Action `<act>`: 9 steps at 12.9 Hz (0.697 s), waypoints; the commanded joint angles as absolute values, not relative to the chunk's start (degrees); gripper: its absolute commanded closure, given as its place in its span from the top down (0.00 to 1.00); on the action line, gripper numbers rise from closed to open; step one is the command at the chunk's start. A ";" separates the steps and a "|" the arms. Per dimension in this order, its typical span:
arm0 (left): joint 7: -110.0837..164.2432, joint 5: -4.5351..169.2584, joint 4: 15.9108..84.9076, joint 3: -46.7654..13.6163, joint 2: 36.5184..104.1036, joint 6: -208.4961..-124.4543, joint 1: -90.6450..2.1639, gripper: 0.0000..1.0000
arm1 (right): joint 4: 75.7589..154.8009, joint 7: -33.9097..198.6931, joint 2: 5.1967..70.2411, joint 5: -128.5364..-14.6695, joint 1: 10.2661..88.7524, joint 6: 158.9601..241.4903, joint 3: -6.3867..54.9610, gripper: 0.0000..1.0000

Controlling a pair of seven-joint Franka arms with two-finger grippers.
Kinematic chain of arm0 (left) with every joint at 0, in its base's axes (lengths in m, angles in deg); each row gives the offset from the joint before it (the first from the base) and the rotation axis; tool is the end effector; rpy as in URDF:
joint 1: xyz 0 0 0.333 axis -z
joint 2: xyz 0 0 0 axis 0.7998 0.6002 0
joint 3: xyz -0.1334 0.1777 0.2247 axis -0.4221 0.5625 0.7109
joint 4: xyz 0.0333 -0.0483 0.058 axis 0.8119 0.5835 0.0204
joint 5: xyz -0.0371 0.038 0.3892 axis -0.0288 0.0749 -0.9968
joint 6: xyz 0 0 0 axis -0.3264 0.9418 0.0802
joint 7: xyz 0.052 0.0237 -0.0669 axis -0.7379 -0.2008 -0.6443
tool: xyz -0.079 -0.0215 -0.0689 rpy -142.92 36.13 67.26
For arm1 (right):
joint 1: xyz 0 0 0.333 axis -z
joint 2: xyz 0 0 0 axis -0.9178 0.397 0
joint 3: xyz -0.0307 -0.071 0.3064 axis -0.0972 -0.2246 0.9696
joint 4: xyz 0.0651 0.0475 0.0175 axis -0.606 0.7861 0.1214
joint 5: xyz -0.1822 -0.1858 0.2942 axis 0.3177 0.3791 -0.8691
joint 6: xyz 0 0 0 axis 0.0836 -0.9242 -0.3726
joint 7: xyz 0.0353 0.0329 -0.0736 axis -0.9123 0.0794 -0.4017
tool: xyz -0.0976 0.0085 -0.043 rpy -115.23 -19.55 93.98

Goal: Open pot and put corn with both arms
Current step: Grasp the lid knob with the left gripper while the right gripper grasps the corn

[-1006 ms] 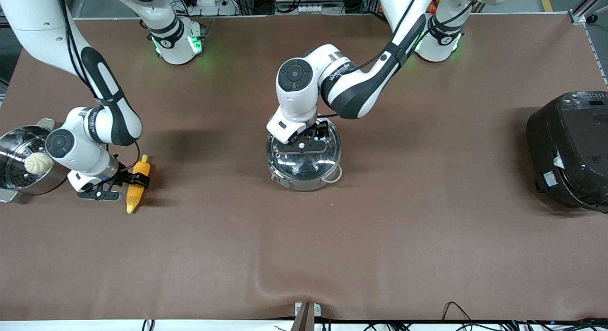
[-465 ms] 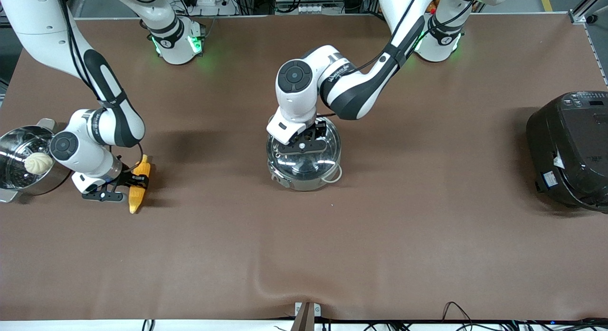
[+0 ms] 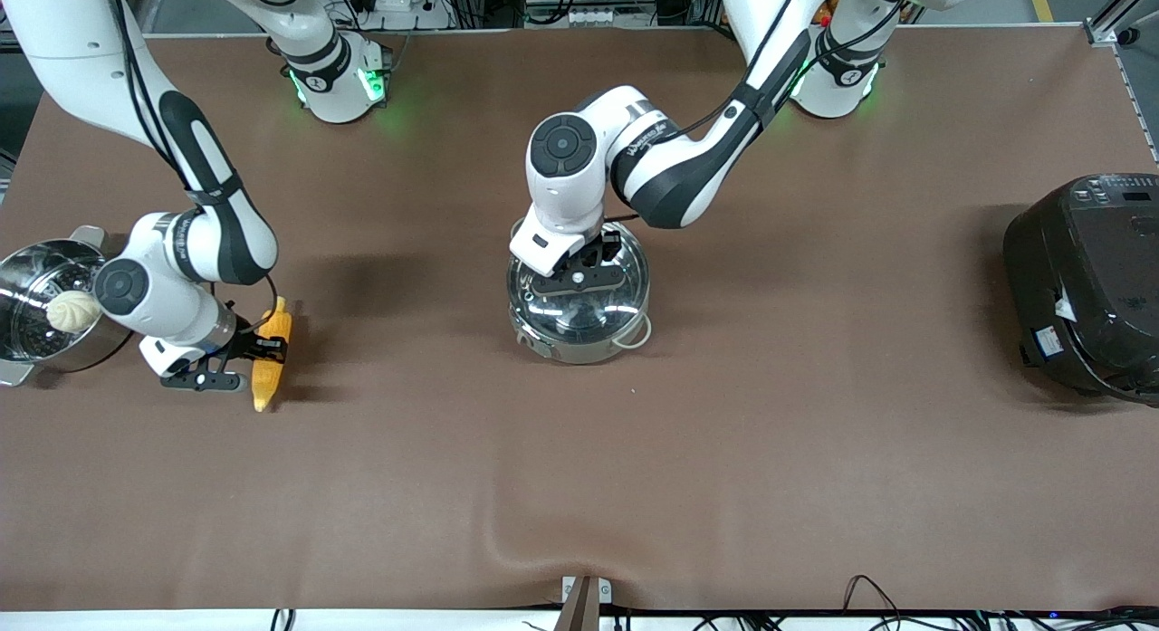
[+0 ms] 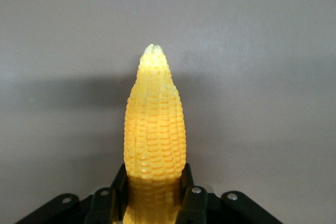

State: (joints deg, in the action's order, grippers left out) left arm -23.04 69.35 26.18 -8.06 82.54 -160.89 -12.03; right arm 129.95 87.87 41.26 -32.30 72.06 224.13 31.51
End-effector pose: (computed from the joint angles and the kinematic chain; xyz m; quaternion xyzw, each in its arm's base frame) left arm 0.4854 -0.5440 0.3517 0.9983 0.0541 -0.0226 0.0023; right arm 0.6095 -0.0398 0.2241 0.9997 -0.0218 -0.0109 0.0060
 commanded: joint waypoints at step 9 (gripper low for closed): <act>-27.55 70.82 25.58 -2.14 74.93 -156.37 -13.21 0.00 | 100.82 101.11 34.21 -33.70 59.51 183.32 34.92 0.00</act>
State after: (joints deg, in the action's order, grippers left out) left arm -26.74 69.43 25.31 -5.11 77.04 -157.46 -12.62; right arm 104.18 96.46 34.00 -33.08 62.84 186.30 35.19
